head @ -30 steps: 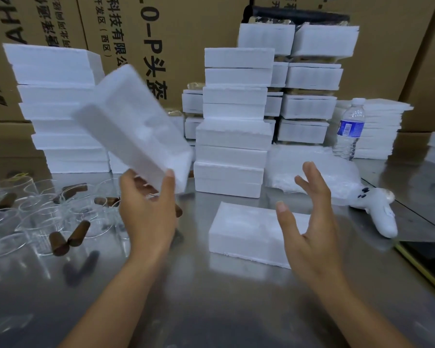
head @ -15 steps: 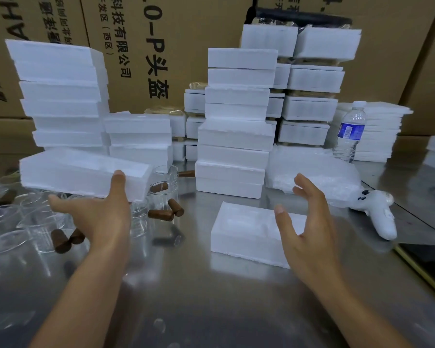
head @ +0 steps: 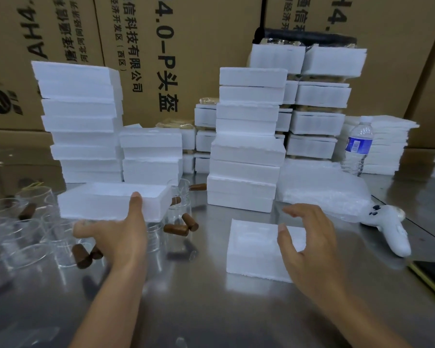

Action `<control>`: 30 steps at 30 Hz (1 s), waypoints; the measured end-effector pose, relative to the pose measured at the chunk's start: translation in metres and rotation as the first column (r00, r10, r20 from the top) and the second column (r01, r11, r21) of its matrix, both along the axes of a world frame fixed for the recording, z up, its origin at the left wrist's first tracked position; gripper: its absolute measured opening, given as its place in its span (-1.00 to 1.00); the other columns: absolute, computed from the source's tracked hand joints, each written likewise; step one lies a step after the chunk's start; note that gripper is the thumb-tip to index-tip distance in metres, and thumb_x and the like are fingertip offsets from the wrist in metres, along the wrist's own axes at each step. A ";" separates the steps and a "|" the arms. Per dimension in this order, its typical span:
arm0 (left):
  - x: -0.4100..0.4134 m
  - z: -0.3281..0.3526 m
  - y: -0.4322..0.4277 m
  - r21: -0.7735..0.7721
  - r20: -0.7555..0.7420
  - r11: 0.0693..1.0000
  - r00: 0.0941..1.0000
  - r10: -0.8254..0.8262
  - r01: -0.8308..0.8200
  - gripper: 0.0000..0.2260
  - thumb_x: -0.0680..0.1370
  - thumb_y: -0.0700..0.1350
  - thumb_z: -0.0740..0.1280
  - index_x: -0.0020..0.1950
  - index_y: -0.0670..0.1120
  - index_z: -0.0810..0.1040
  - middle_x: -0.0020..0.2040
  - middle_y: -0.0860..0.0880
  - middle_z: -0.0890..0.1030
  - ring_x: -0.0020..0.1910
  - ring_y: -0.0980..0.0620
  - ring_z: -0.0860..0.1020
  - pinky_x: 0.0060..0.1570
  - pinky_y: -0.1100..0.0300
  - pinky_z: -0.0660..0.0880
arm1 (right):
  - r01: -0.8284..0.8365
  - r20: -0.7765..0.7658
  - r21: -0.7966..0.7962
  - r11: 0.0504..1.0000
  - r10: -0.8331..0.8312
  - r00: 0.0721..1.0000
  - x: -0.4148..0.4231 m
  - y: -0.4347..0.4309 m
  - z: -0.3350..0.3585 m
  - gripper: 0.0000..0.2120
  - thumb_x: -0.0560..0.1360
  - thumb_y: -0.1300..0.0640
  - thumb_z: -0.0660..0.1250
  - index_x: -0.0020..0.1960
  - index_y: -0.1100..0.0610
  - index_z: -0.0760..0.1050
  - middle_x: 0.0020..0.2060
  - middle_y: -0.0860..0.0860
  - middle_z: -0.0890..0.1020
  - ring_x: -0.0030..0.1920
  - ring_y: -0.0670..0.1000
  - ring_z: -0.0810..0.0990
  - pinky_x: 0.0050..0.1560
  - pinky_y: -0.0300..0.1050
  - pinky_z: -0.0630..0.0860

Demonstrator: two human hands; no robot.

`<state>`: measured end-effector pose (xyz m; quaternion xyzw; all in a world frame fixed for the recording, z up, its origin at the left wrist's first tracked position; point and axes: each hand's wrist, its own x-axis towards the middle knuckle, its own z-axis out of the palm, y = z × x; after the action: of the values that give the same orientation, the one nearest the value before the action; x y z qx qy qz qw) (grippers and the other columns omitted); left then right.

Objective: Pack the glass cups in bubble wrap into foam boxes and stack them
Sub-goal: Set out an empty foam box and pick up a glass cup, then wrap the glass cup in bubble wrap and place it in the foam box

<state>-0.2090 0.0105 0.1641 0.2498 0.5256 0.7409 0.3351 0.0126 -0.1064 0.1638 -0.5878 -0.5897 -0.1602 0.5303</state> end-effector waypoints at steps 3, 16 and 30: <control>0.004 0.001 -0.003 0.000 0.024 1.000 1.000 0.002 -0.002 -0.24 0.45 0.00 0.47 0.43 -0.03 0.03 0.29 -0.10 0.34 0.07 0.01 0.39 0.02 0.30 0.33 | -0.104 0.029 -0.146 0.984 0.109 0.994 -0.021 0.012 0.009 -0.77 0.46 0.15 0.29 0.11 0.00 0.47 0.00 -0.21 0.45 0.07 -0.13 0.39 0.16 -0.16 0.27; 0.038 0.004 -0.039 0.408 -0.709 0.774 0.702 -0.064 0.483 -0.93 0.52 0.11 0.20 -0.17 0.25 0.41 -0.32 0.06 0.52 -0.39 0.09 0.50 -0.43 0.27 0.42 | -0.173 -0.087 -0.797 0.578 0.173 0.981 -0.103 0.108 0.030 -0.74 0.54 -0.02 0.07 -0.28 0.00 0.37 -0.32 -0.08 0.48 -0.10 0.02 0.46 0.11 0.04 0.33; 0.048 -0.007 -0.032 0.207 -0.528 0.754 0.720 -0.451 0.624 -0.79 0.60 -0.12 0.25 -0.22 0.10 0.48 -0.46 0.09 0.45 -0.49 0.16 0.40 -0.45 0.33 0.36 | 0.025 -0.095 -0.620 0.784 -0.106 0.990 -0.052 0.102 0.035 -0.58 0.61 0.02 0.10 -0.38 0.15 0.35 -0.34 0.07 0.53 -0.19 0.14 0.53 -0.16 -0.10 0.40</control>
<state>-0.1611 -0.0215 0.1567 0.6155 0.3404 0.6153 0.3558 -0.0395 -0.0042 0.1983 -0.7577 -0.5546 0.0598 0.3388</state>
